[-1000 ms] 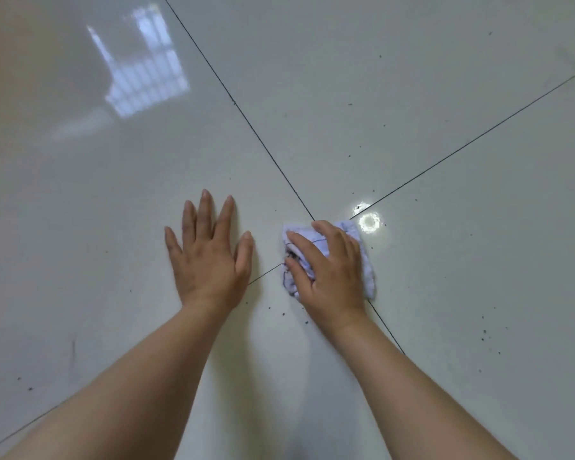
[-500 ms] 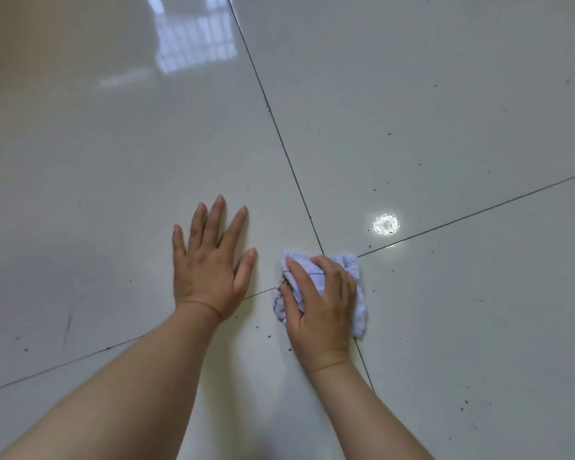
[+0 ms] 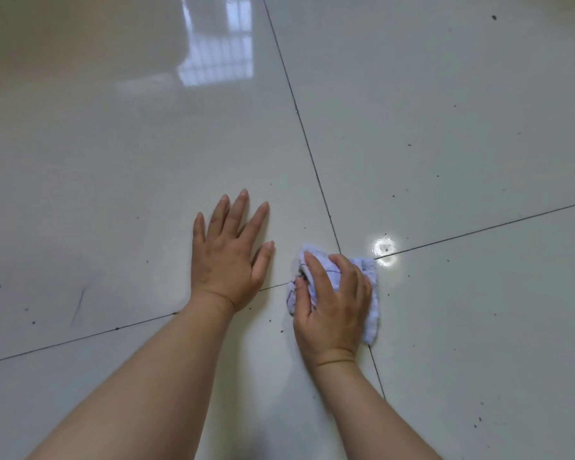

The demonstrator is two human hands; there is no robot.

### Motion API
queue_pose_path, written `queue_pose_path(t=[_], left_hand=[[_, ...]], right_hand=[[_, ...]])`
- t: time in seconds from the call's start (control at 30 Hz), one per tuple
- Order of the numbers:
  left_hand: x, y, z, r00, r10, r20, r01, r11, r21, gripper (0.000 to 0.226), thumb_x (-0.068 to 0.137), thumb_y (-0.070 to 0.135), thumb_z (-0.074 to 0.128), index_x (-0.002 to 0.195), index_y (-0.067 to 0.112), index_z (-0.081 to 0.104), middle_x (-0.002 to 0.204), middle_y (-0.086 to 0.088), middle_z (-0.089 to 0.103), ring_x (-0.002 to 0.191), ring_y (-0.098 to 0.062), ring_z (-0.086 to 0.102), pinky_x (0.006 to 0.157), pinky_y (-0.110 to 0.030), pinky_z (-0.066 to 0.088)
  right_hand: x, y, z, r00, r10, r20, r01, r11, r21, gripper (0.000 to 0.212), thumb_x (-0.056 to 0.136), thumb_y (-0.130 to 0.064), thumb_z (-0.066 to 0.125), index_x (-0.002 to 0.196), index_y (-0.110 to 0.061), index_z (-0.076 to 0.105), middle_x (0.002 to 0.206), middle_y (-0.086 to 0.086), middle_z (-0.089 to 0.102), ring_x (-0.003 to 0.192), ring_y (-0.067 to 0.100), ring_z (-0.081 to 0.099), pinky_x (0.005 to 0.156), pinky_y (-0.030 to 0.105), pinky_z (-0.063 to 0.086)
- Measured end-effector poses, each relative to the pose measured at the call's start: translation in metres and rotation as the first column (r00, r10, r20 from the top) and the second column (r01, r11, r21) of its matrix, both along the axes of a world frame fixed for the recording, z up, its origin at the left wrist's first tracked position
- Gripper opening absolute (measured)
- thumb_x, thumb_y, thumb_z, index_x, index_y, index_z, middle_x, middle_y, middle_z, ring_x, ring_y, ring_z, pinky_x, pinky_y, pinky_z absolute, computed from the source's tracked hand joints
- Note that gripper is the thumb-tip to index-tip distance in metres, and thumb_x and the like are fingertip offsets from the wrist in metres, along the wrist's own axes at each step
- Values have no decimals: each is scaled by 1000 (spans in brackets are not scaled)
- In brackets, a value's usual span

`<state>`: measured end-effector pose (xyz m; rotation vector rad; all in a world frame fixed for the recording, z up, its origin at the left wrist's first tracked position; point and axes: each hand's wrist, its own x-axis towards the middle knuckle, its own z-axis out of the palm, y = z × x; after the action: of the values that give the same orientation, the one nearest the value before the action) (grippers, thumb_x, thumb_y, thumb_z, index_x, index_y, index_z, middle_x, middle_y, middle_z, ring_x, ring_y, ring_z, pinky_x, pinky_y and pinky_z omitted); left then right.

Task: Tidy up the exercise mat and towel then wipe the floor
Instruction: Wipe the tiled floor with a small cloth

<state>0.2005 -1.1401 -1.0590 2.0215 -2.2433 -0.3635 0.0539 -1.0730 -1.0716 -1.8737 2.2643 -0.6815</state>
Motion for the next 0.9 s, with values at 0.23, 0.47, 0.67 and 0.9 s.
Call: queue_pose_path(t=[0.23, 0.47, 0.67, 0.9], left_hand=[[1, -1, -3, 1000, -13, 26, 13, 1000, -20, 58, 87, 47, 31, 142, 29, 34, 153, -2, 28, 139, -27, 23, 109, -47, 6], [1, -2, -6, 999, -29, 43, 29, 999, 14, 59, 87, 47, 29, 143, 29, 30, 153, -2, 26, 140, -25, 17, 109, -49, 7], [1, -3, -5, 999, -39, 31, 38, 998, 40, 59, 88, 48, 29, 144, 31, 27, 155, 0, 22, 140, -22, 11, 109, -47, 3], [2, -3, -1, 999, -46, 13, 44, 995, 93, 60, 89, 52, 15, 147, 39, 6, 158, 8, -4, 144, -17, -7, 113, -44, -8]], right_hand=[[2, -1, 1, 1000, 6, -4, -6, 1000, 5, 32, 85, -37, 48, 115, -33, 60, 119, 1, 45, 110, 30, 50, 100, 47, 31], [3, -2, 4, 1000, -9, -23, 9, 1000, 13, 30, 85, -35, 49, 115, -35, 54, 119, 3, 48, 107, 30, 50, 95, 49, 37], [3, -4, 6, 1000, -15, -12, 14, 999, -30, 28, 87, -36, 48, 115, -36, 53, 119, 2, 47, 106, 26, 46, 94, 48, 37], [6, -4, 4, 998, -44, 35, 46, 998, -41, 28, 87, -36, 48, 111, -31, 62, 113, 8, 57, 101, 30, 50, 92, 46, 38]])
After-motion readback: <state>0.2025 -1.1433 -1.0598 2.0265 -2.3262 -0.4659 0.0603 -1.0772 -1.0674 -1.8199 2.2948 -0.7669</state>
